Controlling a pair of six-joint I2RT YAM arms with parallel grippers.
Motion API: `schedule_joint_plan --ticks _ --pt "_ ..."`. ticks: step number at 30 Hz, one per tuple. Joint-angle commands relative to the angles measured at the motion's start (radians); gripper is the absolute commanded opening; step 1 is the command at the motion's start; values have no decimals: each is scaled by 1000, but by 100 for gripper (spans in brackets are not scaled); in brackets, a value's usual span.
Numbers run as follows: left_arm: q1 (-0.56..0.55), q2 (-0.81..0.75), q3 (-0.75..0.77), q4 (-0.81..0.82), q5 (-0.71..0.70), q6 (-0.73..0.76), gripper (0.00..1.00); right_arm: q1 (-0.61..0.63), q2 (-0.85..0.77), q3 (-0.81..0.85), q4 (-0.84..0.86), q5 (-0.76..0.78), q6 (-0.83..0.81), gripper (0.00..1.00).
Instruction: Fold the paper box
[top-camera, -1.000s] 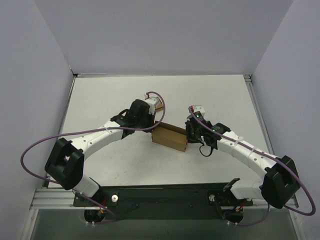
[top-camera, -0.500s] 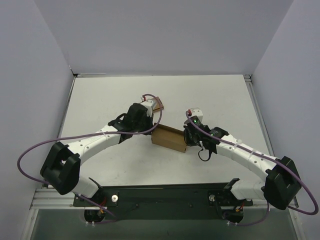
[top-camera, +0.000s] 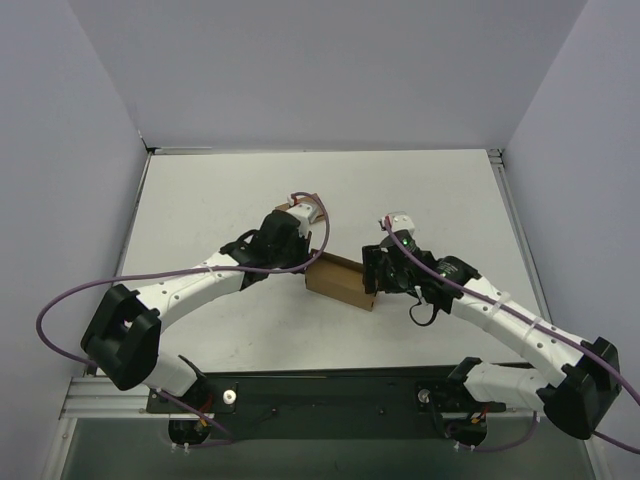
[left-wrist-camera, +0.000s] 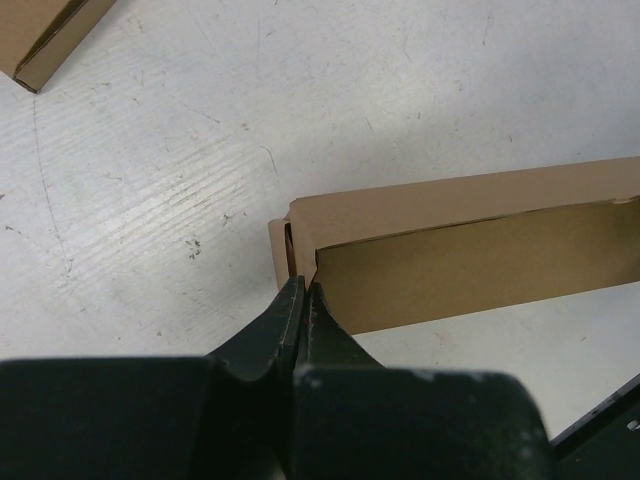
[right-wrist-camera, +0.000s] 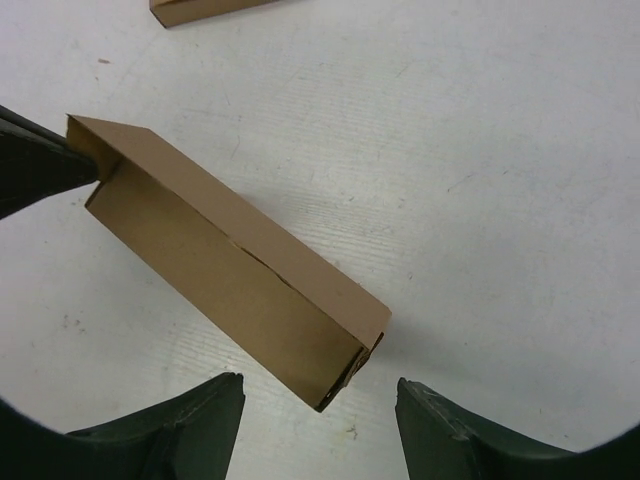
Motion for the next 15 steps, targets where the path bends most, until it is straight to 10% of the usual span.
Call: schedule_joint_plan --ticks 1,15 --pt "-13 2 7 -124 -34 20 0 -2 -54 57 -52 10 -10 63" --pt "-25 -3 -13 -107 -30 7 0 -35 -56 -32 241 130 14 55"
